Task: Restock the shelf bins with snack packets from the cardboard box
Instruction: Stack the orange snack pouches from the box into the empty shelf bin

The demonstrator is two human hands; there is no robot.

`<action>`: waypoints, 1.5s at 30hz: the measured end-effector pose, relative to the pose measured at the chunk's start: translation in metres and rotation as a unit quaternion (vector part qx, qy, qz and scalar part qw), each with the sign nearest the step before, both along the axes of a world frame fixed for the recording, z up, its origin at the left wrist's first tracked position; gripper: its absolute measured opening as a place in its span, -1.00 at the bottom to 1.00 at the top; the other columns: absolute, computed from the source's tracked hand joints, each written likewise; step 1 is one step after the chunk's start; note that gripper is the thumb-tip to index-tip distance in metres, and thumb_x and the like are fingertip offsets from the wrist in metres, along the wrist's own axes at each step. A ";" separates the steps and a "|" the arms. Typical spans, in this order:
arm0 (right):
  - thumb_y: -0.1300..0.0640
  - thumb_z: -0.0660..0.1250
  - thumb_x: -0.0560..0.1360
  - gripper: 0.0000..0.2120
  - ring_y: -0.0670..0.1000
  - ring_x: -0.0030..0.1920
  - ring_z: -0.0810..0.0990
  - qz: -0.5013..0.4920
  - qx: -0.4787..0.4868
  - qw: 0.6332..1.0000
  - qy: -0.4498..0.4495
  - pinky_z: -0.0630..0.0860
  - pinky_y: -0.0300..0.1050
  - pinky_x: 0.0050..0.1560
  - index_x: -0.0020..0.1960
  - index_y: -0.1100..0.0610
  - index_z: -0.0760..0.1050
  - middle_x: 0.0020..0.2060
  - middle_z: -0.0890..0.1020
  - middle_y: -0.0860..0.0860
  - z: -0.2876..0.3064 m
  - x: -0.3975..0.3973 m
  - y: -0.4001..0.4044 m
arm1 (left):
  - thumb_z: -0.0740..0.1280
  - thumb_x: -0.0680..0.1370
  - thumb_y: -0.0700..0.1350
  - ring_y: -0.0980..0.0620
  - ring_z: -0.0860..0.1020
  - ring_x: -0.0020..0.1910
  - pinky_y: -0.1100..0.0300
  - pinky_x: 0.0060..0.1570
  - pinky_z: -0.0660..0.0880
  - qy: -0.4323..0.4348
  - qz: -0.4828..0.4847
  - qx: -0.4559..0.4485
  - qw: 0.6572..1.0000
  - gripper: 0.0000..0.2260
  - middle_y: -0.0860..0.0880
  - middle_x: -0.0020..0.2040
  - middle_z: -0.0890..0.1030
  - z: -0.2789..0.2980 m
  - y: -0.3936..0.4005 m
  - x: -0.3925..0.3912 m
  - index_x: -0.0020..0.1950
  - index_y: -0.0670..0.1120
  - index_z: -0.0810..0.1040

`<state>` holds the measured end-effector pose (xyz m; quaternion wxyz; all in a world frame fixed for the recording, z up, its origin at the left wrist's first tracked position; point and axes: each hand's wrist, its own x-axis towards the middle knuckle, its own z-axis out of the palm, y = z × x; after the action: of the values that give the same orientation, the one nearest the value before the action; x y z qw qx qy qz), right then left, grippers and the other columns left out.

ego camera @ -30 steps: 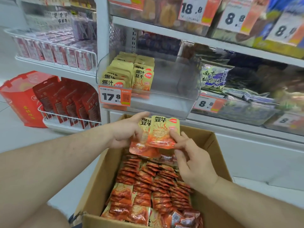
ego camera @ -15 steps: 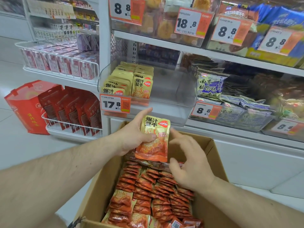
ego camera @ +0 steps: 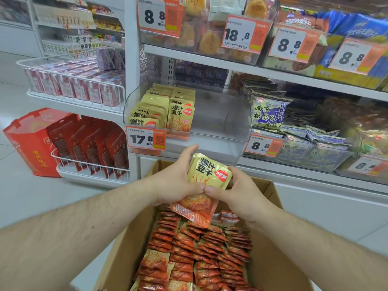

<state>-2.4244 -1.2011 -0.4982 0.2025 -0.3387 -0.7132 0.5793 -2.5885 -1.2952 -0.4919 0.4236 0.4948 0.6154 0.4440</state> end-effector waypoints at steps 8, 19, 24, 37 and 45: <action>0.28 0.50 0.42 -0.65 0.06 -0.37 0.52 0.007 -0.023 1.000 0.002 0.42 -0.17 -0.45 0.12 0.16 0.44 -0.26 0.69 0.04 0.012 -0.008 0.002 | 0.41 0.54 -0.19 -0.04 0.58 0.21 -0.11 0.24 0.53 0.048 -0.017 -0.022 0.998 -0.13 -0.02 0.28 0.53 0.006 0.002 -0.012 0.60 0.13 -0.14; 0.40 0.53 0.33 -0.63 -0.04 -0.34 0.61 -0.091 0.132 0.987 0.017 0.56 -0.12 -0.38 -0.01 0.15 0.44 -0.18 0.65 0.10 0.091 -0.068 0.053 | 0.41 0.50 -0.08 0.01 0.35 0.32 0.13 0.35 0.28 0.309 0.293 0.158 0.891 -0.49 0.02 0.27 0.41 0.029 0.024 -0.049 0.43 -0.02 0.39; 0.16 0.61 0.29 -0.56 0.04 -0.02 0.62 -0.154 0.301 0.941 -0.030 0.56 0.01 0.09 0.01 0.00 0.42 -0.07 0.63 -0.02 0.107 -0.125 0.107 | 0.35 0.44 -0.05 -0.21 -0.15 0.54 -0.14 0.48 -0.02 0.526 0.243 -0.023 0.815 -0.32 -0.07 0.55 -0.13 0.010 0.033 -0.059 0.53 0.16 0.21; 0.08 0.60 0.32 -0.56 0.09 -0.02 0.65 -0.078 0.254 0.937 -0.225 0.61 -0.04 -0.04 0.09 0.09 0.47 -0.04 0.63 0.04 0.046 -0.212 0.128 | 0.30 0.43 -0.13 -0.22 -0.41 0.51 -0.23 0.48 -0.22 0.543 0.225 -0.034 0.809 -0.26 -0.02 0.52 -0.38 -0.008 0.040 -0.064 0.52 0.17 0.05; 0.06 0.59 0.35 -0.38 0.15 0.15 0.58 -0.129 0.296 0.917 -0.234 0.49 -0.03 0.00 0.25 0.14 0.32 0.15 0.58 0.11 0.045 -0.220 0.120 | 0.29 0.43 -0.14 -0.23 -0.42 0.50 -0.23 0.47 -0.25 0.543 0.216 -0.033 0.811 -0.25 -0.03 0.51 -0.40 -0.010 0.039 -0.065 0.53 0.17 0.02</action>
<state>-2.6446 -1.0808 -0.4532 0.1936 -0.4788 -0.8289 0.2148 -2.6534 -1.2564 -0.5016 -0.0708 0.4955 0.8503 0.1626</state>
